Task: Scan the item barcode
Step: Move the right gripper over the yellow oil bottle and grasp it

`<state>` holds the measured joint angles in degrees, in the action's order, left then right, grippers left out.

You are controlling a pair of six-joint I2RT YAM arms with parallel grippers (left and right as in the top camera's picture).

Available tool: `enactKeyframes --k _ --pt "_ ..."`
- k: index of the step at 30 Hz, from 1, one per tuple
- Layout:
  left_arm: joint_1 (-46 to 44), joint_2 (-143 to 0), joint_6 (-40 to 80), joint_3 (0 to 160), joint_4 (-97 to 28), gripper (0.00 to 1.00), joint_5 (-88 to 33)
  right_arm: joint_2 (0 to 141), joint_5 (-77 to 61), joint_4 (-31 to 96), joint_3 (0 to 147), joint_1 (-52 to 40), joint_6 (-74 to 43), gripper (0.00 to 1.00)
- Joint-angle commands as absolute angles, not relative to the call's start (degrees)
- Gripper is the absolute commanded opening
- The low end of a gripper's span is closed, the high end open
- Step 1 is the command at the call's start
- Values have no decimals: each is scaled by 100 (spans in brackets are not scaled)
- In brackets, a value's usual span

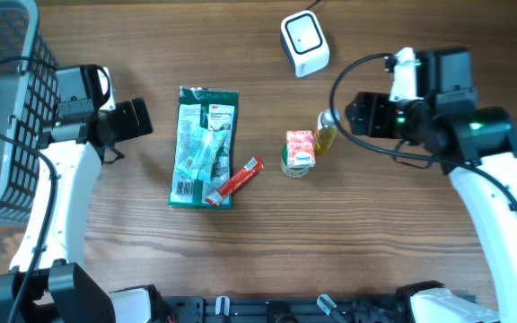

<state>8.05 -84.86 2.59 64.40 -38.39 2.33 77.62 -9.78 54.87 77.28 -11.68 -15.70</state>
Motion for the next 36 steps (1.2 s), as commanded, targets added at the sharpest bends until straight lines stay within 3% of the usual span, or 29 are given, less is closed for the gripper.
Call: enactKeyframes --k 1,14,36 --pt "827 -8508 172 6466 -3824 100 287 8007 56 5402 7878 -1667 -2274 83" --pt "827 -8508 172 6466 -3824 100 287 9360 91 4641 7911 -2047 -2248 90" --pt "827 -8508 172 6466 -3822 100 287 10003 21 4584 7627 -2045 -2102 86"
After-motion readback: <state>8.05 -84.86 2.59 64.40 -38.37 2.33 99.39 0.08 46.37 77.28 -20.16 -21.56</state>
